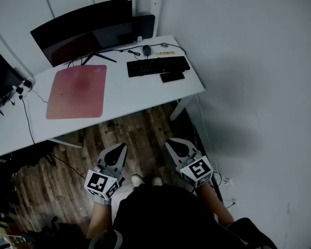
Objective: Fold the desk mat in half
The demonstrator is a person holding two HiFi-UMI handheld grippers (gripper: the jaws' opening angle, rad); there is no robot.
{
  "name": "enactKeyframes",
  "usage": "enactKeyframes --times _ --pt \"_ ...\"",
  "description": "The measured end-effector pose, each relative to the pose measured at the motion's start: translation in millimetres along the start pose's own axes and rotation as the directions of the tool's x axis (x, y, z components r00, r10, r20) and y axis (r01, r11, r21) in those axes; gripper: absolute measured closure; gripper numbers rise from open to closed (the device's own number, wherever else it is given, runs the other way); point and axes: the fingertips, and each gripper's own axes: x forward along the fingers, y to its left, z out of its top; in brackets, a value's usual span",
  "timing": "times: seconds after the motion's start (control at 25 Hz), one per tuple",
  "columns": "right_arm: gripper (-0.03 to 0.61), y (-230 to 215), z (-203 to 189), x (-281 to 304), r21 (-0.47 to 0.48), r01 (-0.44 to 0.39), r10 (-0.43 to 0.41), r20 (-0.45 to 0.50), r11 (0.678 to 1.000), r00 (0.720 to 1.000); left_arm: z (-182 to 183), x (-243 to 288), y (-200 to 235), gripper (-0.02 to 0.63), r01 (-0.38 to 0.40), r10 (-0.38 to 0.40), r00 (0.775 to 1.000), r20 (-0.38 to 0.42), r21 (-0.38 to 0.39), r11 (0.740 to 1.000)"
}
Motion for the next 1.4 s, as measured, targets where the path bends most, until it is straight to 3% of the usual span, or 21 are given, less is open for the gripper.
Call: enactKeyframes --times 0.52,0.84,1.4 --pt "0.557 23 11 53 0.037 -0.035 0.035 0.022 0.999 0.999 -6 -28 64 0.607 -0.068 0.068 0.998 0.0 0.052 0.996" --pt "0.557 31 8 92 0.0 -0.035 0.035 -0.043 0.999 0.998 -11 -52 116 0.606 -0.123 0.124 0.992 -0.011 0.077 0.989" --pt "0.557 10 22 184 -0.003 -0.16 0.159 -0.062 0.987 0.985 -17 -30 193 0.606 -0.219 0.223 0.974 -0.047 0.084 0.972"
